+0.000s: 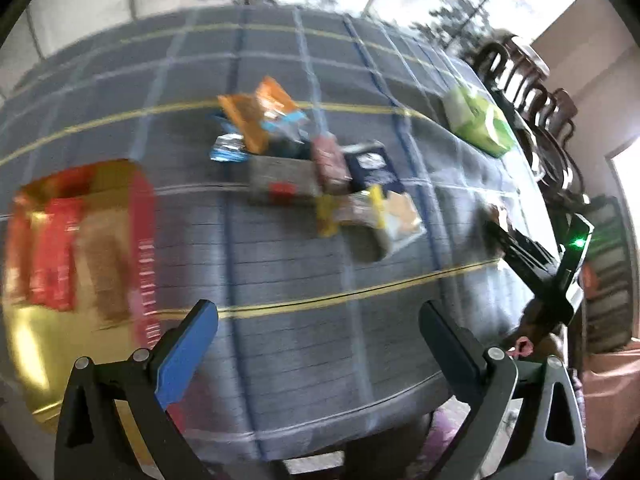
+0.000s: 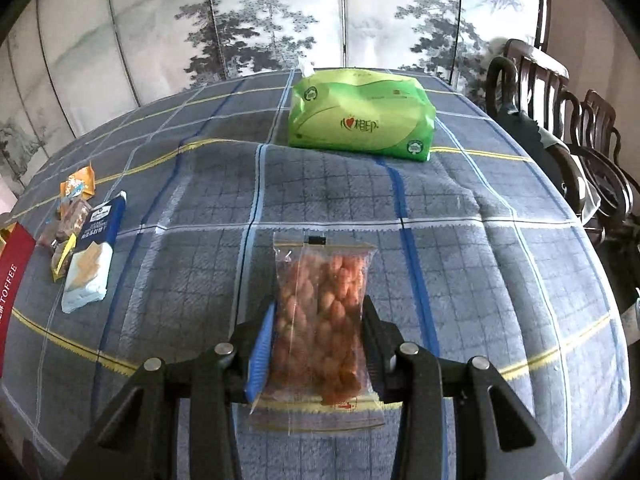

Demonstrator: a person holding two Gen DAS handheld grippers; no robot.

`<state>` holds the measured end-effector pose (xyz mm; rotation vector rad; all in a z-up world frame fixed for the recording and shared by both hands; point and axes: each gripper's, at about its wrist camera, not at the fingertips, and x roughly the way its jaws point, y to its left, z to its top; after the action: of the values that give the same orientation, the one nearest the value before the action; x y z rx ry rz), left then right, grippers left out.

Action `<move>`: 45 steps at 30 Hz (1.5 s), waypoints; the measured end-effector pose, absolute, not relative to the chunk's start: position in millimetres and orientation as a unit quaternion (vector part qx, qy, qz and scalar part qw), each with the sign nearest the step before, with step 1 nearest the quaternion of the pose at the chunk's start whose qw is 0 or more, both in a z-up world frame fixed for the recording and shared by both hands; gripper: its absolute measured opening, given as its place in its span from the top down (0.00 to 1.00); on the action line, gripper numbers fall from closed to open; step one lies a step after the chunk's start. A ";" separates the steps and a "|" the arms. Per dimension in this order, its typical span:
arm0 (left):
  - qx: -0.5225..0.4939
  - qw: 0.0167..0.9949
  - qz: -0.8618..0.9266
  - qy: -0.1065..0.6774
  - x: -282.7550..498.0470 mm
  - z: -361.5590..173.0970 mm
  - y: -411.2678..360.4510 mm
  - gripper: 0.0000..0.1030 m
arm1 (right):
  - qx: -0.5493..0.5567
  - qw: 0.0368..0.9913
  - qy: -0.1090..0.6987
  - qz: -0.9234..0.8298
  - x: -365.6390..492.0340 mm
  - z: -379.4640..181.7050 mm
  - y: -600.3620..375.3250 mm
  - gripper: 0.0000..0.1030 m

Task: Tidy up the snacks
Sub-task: 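Grasp the yellow-wrapped candy with the left gripper while the right gripper holds the dough-snack bag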

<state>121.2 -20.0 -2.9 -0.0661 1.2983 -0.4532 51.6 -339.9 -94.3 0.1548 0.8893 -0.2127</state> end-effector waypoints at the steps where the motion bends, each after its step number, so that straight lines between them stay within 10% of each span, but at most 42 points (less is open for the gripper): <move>1: -0.038 0.767 -0.209 0.605 126.8 -8.8 -26.3 0.04 | 0.078 0.896 0.426 -0.101 53.3 -94.5 -341.1 0.61; 14: -0.281 0.661 -0.141 0.682 180.9 -60.7 -33.2 0.10 | 0.124 0.902 0.407 -0.072 50.2 -95.4 -352.8 0.61; 19: -0.344 0.614 -0.115 0.700 187.9 -72.2 -38.0 0.59 | 0.133 0.903 0.404 -0.062 49.1 -95.6 -354.2 0.61; 32: -0.414 0.595 -0.046 0.688 192.6 -91.5 -36.0 0.55 | 0.155 0.904 0.396 -0.041 46.0 -96.5 -358.3 0.61; 39: -0.445 0.588 -0.023 0.675 188.7 -100.2 -17.3 0.81 | 0.166 0.903 0.394 -0.036 45.1 -96.8 -360.9 0.61; 45: -0.378 0.625 -0.046 0.681 175.3 -90.2 -21.1 0.83 | 0.163 0.903 0.395 -0.039 44.4 -97.0 -360.9 0.61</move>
<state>175.3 -21.1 -90.2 -0.8662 1.5630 -0.1065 44.4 -360.9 -97.0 0.3371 0.8155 -0.0799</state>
